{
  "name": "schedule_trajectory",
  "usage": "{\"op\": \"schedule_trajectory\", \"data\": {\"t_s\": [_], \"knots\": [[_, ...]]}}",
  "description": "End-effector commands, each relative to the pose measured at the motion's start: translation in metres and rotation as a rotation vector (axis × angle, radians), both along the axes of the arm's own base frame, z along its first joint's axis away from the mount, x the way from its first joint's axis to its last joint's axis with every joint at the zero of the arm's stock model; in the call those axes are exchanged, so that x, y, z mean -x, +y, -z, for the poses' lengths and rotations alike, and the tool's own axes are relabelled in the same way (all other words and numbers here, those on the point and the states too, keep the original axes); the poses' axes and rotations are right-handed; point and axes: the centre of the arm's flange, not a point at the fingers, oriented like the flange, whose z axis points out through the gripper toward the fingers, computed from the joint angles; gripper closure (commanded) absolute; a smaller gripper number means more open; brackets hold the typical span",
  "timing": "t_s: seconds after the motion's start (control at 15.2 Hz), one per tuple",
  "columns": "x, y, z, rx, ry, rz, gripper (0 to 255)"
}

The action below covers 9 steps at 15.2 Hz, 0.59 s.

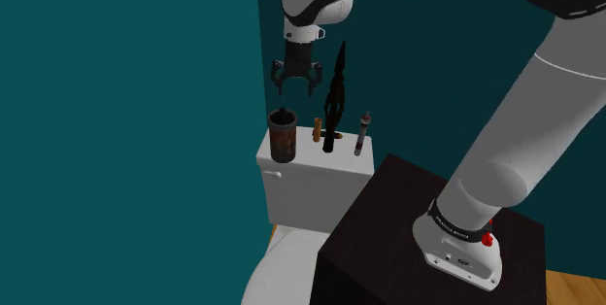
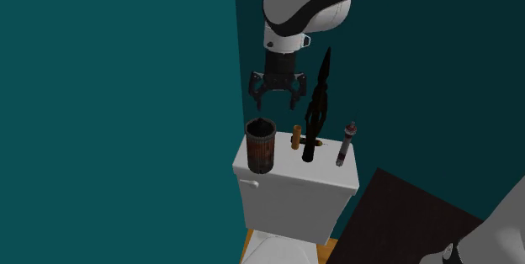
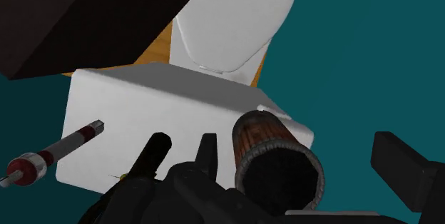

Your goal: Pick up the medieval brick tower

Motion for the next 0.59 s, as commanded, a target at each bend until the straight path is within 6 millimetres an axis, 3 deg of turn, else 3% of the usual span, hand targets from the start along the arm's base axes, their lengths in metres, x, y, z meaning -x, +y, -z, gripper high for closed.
{"op": "schedule_trajectory", "data": {"t_s": [0.0, 0.53], "knots": [[-0.021, -0.009, 0.012, 0.0, 0.009, 0.079, 0], [-0.091, -0.057, 0.075, -0.001, 0.045, 0.381, 0]]}}
